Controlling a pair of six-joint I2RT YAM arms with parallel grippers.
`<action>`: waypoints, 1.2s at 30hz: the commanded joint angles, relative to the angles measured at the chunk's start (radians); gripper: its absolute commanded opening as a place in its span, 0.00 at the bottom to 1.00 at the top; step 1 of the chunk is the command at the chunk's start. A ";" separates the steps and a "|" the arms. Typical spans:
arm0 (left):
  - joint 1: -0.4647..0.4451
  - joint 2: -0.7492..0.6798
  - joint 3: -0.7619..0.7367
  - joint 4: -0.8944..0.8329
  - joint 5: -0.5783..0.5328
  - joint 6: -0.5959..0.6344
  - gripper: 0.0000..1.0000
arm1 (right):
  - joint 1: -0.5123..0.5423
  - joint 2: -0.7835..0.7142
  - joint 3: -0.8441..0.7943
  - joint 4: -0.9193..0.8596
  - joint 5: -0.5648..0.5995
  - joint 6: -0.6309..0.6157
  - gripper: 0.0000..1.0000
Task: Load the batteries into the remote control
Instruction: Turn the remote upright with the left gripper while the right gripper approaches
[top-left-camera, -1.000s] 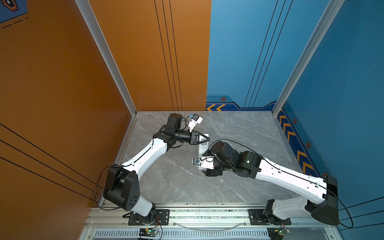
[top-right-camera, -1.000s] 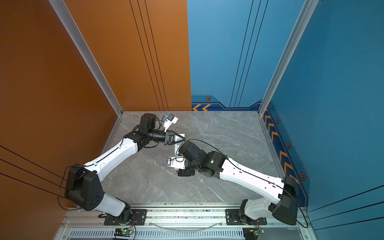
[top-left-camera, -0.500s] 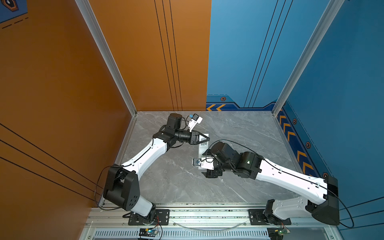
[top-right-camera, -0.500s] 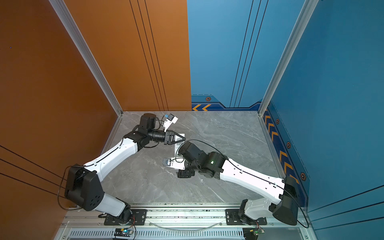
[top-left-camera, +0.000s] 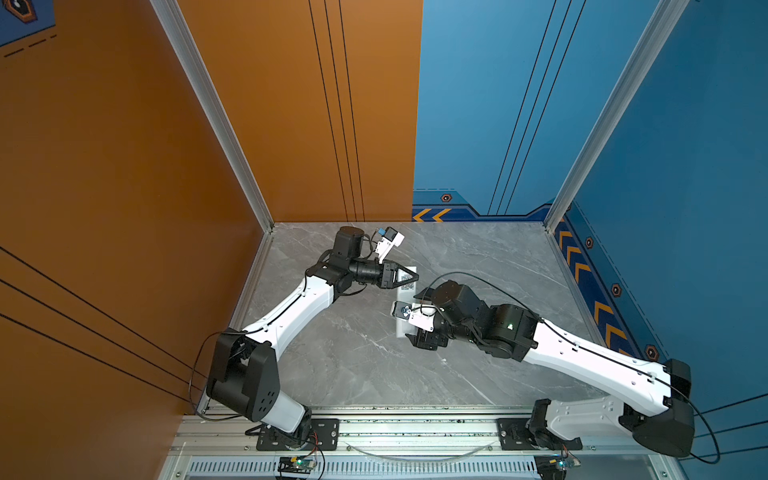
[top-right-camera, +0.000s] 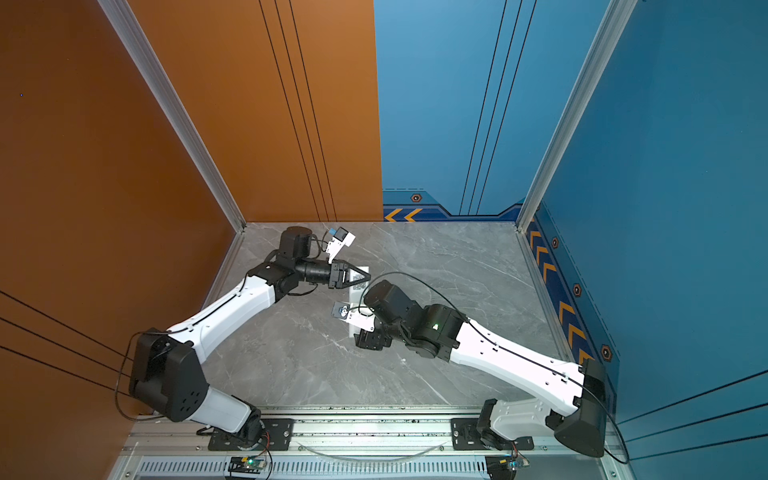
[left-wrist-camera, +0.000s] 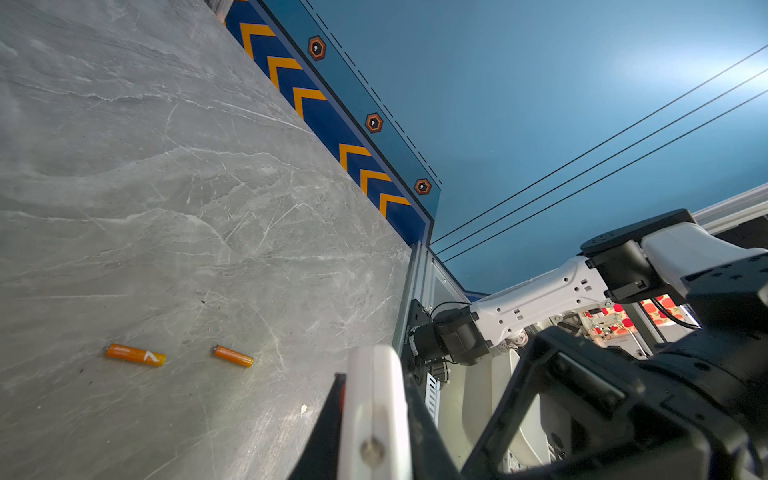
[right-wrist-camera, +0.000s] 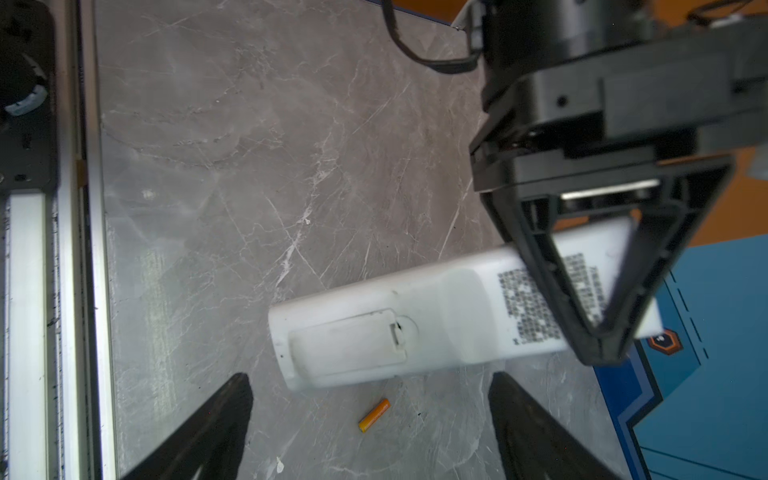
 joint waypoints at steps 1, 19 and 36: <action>0.034 -0.001 0.034 -0.022 -0.100 -0.014 0.00 | -0.033 -0.024 0.052 0.022 0.119 0.236 0.89; 0.093 -0.018 -0.020 -0.112 -0.522 -0.136 0.00 | -0.177 -0.016 -0.075 0.122 -0.020 0.824 0.89; 0.086 -0.026 0.011 -0.208 -0.624 -0.141 0.00 | -0.212 0.218 -0.038 0.307 -0.291 0.843 0.88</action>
